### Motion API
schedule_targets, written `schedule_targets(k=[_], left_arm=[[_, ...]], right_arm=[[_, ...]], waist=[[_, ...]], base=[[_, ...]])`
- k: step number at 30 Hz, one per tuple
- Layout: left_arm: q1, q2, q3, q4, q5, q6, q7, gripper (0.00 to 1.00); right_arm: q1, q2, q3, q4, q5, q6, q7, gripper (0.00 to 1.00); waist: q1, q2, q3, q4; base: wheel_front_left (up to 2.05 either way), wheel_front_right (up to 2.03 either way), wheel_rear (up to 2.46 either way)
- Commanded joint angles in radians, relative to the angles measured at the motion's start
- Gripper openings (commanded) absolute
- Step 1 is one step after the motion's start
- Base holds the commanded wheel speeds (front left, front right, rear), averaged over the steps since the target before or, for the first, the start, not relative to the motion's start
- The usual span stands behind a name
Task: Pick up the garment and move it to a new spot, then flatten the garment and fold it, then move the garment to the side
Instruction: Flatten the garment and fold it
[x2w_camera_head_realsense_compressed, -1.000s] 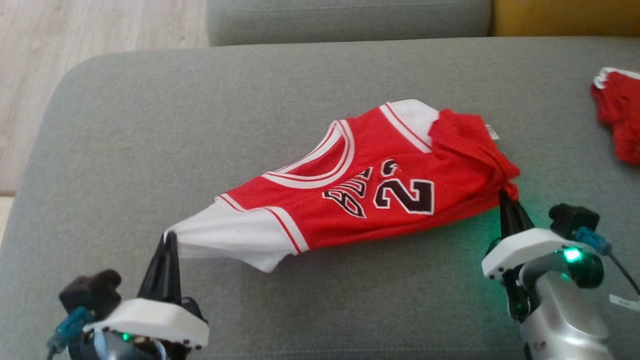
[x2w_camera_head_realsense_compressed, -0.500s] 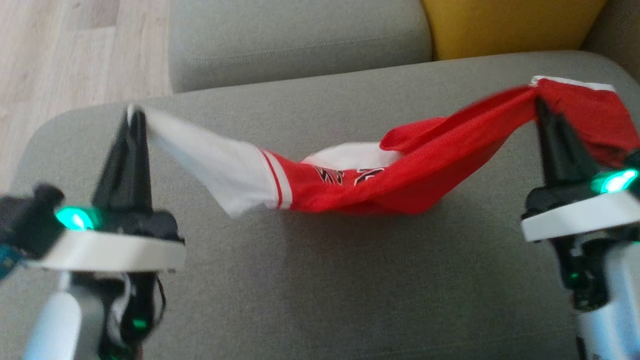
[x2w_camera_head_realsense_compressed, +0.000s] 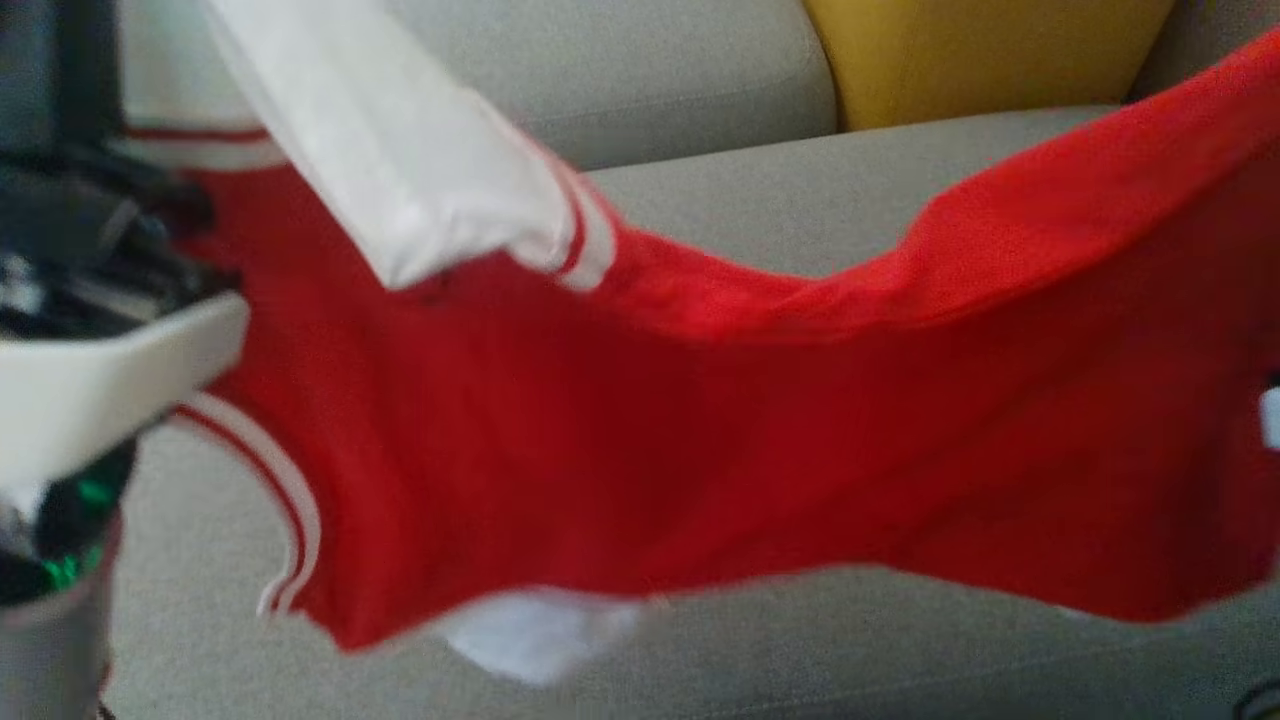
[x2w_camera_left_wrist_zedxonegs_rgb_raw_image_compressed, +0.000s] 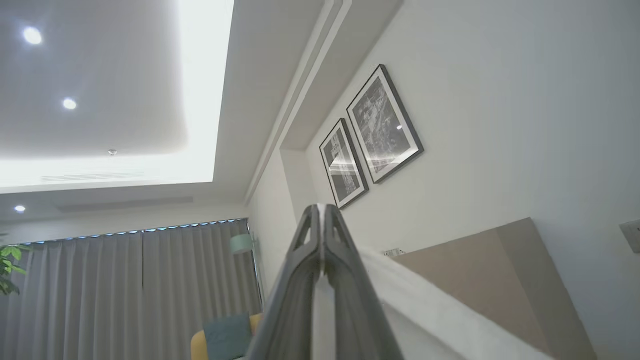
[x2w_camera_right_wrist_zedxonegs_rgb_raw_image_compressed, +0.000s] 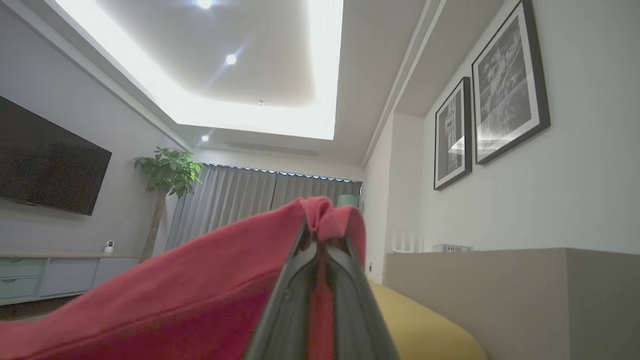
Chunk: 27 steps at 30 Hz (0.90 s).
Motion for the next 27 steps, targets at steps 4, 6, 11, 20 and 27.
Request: schedule_targets(k=[4, 6, 11, 20, 27], left_arm=[[-0.156, 0.050, 0.058, 0.029, 0.007, -0.012, 0.031, 0.00], [-0.195, 0.048, 0.056, 0.085, -0.006, -0.019, 0.037, 0.00], [-0.306, 0.050, 0.040, 0.272, 0.003, -0.039, 0.025, 0.00], [-0.642, -0.010, -0.028, 0.775, 0.084, -0.052, -0.083, 0.00], [-0.898, -0.093, -0.039, 1.030, 0.134, -0.011, -0.308, 0.00]], right_arm=[[-0.086, -0.018, -0.006, -0.031, 0.011, -0.001, 0.034, 0.00], [-0.109, -0.013, 0.006, -0.004, 0.030, -0.001, 0.043, 0.00], [-0.233, -0.004, 0.057, 0.149, 0.070, -0.001, 0.029, 0.00], [-0.708, 0.068, 0.141, 0.769, 0.030, -0.001, -0.130, 0.00], [-1.041, 0.133, 0.026, 1.215, -0.137, -0.001, -0.354, 0.00]], waist=[[0.0000, -0.0001, 0.036, 0.001], [0.0000, -0.0001, 0.060, 0.004], [0.0000, -0.0001, 0.168, 0.019], [0.0000, -0.0001, 0.317, 0.035], [0.0000, -0.0001, 0.424, 0.081]], base=[[0.00, 0.00, 0.00], [0.00, 0.00, 0.00], [0.00, 0.00, 0.00], [0.00, 0.00, 0.00], [0.00, 0.00, 0.00]])
